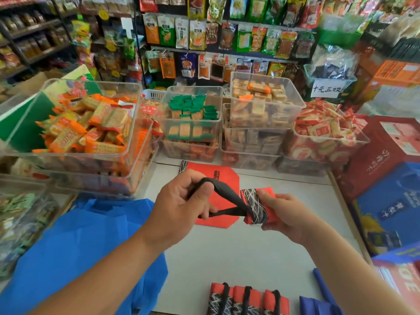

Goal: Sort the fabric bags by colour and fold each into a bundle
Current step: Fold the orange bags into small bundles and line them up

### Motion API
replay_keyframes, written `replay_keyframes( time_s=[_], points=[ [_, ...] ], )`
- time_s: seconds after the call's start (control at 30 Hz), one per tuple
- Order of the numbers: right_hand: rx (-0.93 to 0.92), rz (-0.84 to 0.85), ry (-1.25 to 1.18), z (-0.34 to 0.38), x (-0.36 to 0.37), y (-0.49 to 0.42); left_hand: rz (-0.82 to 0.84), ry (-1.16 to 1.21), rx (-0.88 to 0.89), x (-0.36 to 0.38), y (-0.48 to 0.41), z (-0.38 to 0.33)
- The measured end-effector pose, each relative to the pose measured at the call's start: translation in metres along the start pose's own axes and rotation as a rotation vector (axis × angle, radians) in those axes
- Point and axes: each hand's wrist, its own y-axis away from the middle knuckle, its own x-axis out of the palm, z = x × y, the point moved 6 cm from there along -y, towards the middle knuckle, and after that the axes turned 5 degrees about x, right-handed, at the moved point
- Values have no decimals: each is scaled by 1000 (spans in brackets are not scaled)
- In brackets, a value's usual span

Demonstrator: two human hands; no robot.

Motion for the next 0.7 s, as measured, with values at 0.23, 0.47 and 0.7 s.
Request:
replay_keyframes(
  time_s=[0.23,0.47,0.7],
  points=[
    [-240,-86,-32,8,6,8,-263,199,-666,-7,12,97],
    [-136,-250,66,-12,-31,-10,34,196,-562,2,13,66],
    [1,-90,183,-11,-43,-16,469,-315,-341,-1,25,53]
  ],
)
